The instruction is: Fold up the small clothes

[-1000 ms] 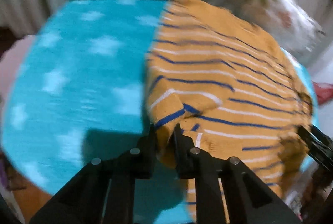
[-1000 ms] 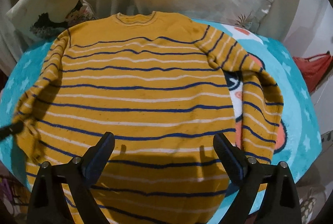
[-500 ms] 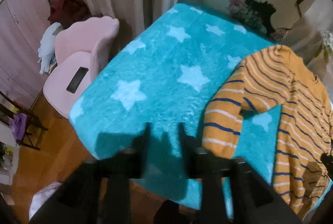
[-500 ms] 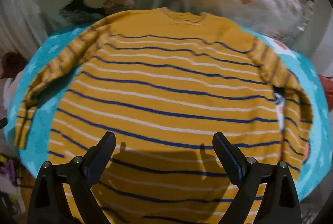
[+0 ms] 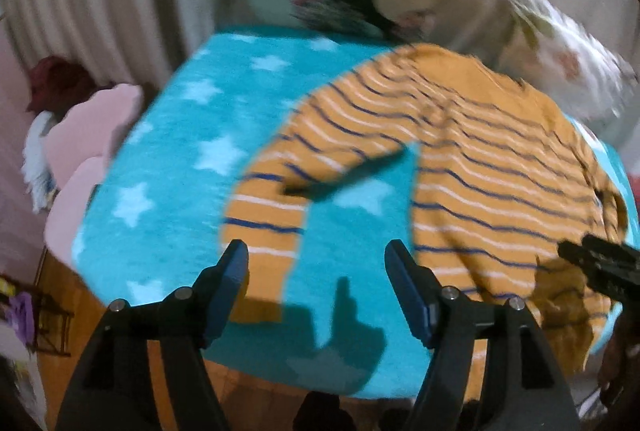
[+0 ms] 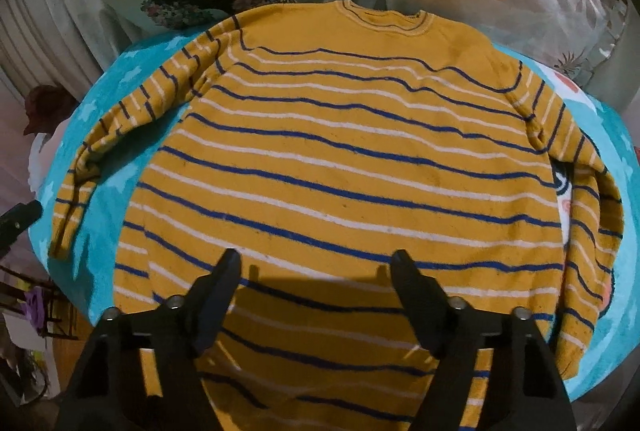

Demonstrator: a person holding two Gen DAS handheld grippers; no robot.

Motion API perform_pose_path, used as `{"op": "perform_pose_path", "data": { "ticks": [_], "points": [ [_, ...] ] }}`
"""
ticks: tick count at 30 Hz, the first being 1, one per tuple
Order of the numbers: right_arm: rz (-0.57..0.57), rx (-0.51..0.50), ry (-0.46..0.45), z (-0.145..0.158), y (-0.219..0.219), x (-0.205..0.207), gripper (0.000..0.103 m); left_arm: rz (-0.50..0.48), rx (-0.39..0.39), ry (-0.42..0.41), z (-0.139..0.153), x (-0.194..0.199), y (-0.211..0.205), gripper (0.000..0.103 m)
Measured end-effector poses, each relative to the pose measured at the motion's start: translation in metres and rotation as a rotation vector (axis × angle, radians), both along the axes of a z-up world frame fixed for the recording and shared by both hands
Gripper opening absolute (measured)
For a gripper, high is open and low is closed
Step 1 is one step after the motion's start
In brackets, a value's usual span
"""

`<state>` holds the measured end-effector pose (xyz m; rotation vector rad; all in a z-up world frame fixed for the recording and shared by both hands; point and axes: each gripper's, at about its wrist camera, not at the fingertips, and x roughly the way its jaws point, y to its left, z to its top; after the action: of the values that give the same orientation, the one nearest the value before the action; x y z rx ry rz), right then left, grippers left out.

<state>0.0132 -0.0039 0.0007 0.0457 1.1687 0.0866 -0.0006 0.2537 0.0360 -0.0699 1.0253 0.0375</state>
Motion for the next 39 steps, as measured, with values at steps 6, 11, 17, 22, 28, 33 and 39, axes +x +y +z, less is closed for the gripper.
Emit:
{"op": "perform_pose_path", "data": {
  "ticks": [6,11,17,22,28,33,39],
  "points": [
    [-0.057,-0.023,0.016,-0.006,-0.026,-0.007,0.077,-0.070,-0.015,0.032,-0.012,0.009,-0.030,0.074],
    [-0.147,-0.096,0.036,-0.010,-0.079,-0.018,0.077,-0.100,-0.078,0.081,-0.026,0.019,-0.057,0.075],
    [-0.351,-0.272,0.079,-0.012,-0.185,-0.037,0.077,-0.100,-0.086,0.093,-0.029,0.022,-0.086,0.075],
    [-0.536,-0.236,0.029,0.016,-0.278,-0.062,0.077,-0.074,-0.097,0.095,-0.029,0.021,-0.106,0.075],
    [-0.568,0.009,0.055,0.010,-0.324,-0.079,0.079,-0.055,-0.107,0.098,-0.029,0.013,-0.135,0.075],
    [-0.515,0.214,0.082,-0.019,-0.302,-0.077,0.080,-0.041,-0.081,0.088,-0.023,-0.002,-0.155,0.075],
    [-0.359,0.032,0.017,-0.007,-0.290,-0.057,0.006,0.003,-0.067,0.078,-0.018,-0.017,-0.163,0.075]
  ]
}}
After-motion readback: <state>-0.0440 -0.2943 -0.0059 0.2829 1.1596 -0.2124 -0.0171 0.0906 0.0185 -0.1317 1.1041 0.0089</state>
